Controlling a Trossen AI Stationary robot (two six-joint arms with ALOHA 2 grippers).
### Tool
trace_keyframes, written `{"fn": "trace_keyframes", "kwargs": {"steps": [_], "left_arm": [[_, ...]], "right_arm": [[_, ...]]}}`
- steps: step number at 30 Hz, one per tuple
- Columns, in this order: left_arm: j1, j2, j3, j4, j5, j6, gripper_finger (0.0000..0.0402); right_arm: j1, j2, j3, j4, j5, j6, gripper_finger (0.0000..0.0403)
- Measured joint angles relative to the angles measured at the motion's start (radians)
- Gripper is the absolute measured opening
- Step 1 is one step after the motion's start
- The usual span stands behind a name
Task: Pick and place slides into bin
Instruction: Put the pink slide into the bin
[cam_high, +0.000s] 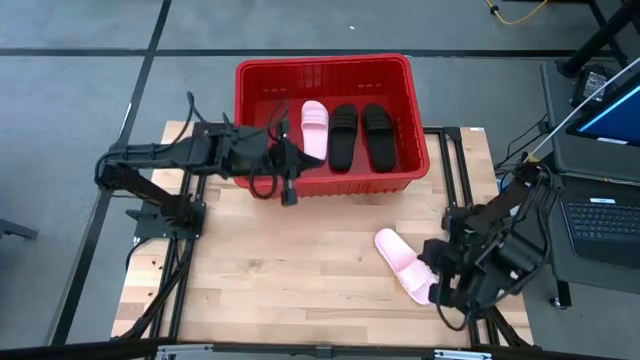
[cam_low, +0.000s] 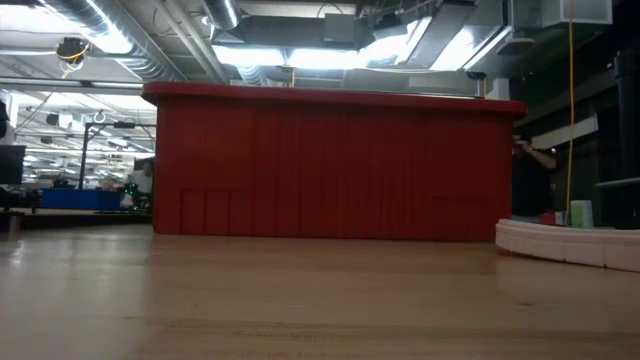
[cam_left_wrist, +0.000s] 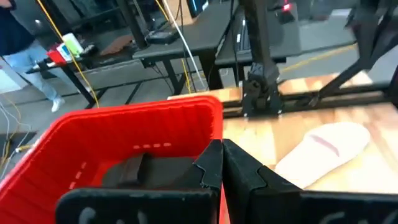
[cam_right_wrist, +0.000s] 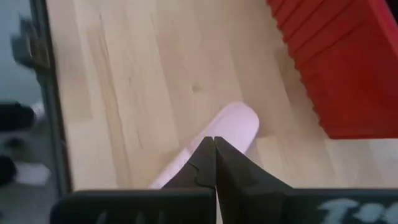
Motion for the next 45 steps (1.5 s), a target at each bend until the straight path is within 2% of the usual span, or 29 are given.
{"fn": "trace_keyframes", "kwargs": {"steps": [4,9,13,17,22,31,39,45], "left_arm": [[-0.064,-0.002,-0.034,0.050,-0.078,-0.077,0.0003],[-0.139,0.000,-0.077,0.120,-0.189,-0.136,0.0001],[-0.191,0.007,-0.124,0.223,-0.246,-0.156,0.0003],[-0.227,0.009,-0.154,0.312,-0.252,-0.172,0.0001],[-0.249,0.015,-0.159,0.318,-0.260,-0.226,0.0005],[-0.249,0.016,-0.159,0.316,-0.305,-0.255,0.0004],[-0.249,0.016,-0.158,0.313,-0.305,-0.252,0.0001],[-0.249,0.017,-0.158,0.307,-0.304,-0.201,0.0005]], "right_arm": [[0.062,0.001,-0.054,0.000,-0.015,-0.034,0.0000],[0.132,0.005,-0.111,0.002,-0.046,0.010,0.0000],[0.176,0.005,-0.190,0.002,-0.133,0.058,0.0000],[0.213,0.005,-0.261,0.015,-0.156,0.089,0.0000],[0.225,0.024,-0.297,0.039,-0.180,0.089,0.0000],[0.247,0.220,-0.247,0.031,-0.206,-0.022,0.0000],[0.303,0.288,-0.243,0.075,-0.175,0.142,0.0000],[0.300,0.299,-0.254,0.142,-0.119,0.152,0.0001]]}}
